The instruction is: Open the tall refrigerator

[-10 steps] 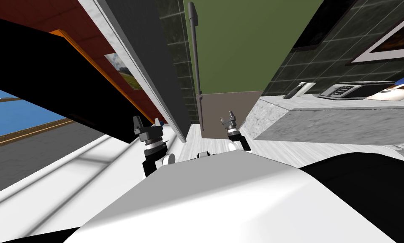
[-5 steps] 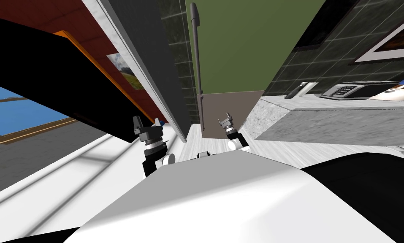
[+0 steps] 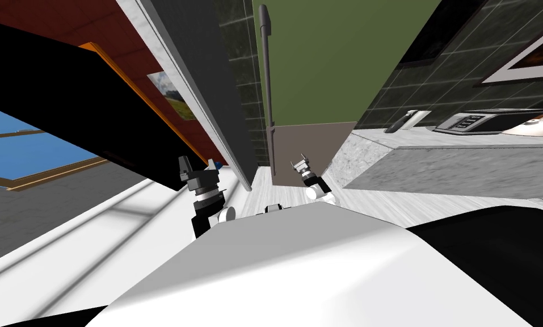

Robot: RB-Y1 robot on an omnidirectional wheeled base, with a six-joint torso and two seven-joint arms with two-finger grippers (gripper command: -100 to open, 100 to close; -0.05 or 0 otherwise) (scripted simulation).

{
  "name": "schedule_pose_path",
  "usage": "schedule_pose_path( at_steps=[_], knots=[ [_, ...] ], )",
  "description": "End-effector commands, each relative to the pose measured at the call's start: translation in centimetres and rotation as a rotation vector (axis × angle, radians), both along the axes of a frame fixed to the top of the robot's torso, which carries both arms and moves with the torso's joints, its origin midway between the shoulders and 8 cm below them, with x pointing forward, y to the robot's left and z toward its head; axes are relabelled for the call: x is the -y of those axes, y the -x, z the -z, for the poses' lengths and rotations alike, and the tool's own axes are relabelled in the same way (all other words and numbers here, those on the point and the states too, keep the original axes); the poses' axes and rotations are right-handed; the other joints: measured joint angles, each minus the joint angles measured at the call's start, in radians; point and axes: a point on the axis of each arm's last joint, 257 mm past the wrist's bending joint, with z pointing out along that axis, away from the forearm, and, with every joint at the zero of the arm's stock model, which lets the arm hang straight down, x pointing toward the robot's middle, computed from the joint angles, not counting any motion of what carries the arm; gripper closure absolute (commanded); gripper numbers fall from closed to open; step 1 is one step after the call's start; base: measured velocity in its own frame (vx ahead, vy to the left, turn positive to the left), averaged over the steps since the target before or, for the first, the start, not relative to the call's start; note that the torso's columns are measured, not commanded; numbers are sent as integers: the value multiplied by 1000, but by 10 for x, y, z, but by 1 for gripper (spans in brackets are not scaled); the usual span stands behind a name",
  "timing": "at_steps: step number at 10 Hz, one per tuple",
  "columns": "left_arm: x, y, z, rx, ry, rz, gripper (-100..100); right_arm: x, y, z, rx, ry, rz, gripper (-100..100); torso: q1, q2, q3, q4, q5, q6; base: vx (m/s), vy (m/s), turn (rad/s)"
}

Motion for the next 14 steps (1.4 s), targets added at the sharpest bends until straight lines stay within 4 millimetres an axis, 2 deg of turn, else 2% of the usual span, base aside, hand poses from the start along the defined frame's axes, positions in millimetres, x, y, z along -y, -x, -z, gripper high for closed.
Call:
schedule_pose_path(
  at_steps=[1, 2, 3, 4, 5, 6, 11, 12, 13, 14],
  knots=[
    [0, 0, 0, 0, 0, 0, 0, 1, -11, 17, -61, -94, -39, -100, 0, 0, 0, 0, 0, 0, -9, 14, 16],
    [0, 0, 0, 0, 0, 0, 0, 0, -21, 29, -110, -136, -65, -100, 0, 0, 0, 0, 0, 0, -12, 18, 35],
    [0, 0, 0, 0, 0, 0, 0, 0, -21, 30, -114, -168, -68, -100, 0, 0, 0, 0, 0, 0, -9, 14, 16],
    [0, 0, 0, 0, 0, 0, 0, -1, -31, 42, -163, -209, -92, -100, 0, 0, 0, 0, 0, 0, -9, 16, 35],
    [0, 0, 0, 0, 0, 0, 0, 0, -31, 42, -168, -242, -94, -100, 0, 0, 0, 0, 0, 0, -8, 12, 24],
    [0, 0, 0, 0, 0, 0, 0, 0, -41, 53, -216, -281, -114, -100, 0, 0, 0, 0, 0, 0, -9, 14, 35],
    [0, 0, 0, 0, 0, 0, 0, 3, -61, 70, -319, -462, -150, -100, 0, 0, 0, 0, 0, 0, -9, 16, 38],
    [0, 0, 0, 0, 0, 0, 0, 6, -71, 76, -359, -496, -157, -100, 0, 0, 0, 0, 0, 0, -9, 16, 60],
    [0, 0, 0, 0, 0, 0, 0, 6, -71, 76, -363, -533, -161, -100, 0, 0, 0, 0, 0, 0, -6, 11, 29],
    [0, 0, 0, 0, 0, 0, 0, 10, -81, 79, -400, -568, -165, -100, 0, 0, 0, 0, 0, 0, -10, 15, 59]
  ],
)
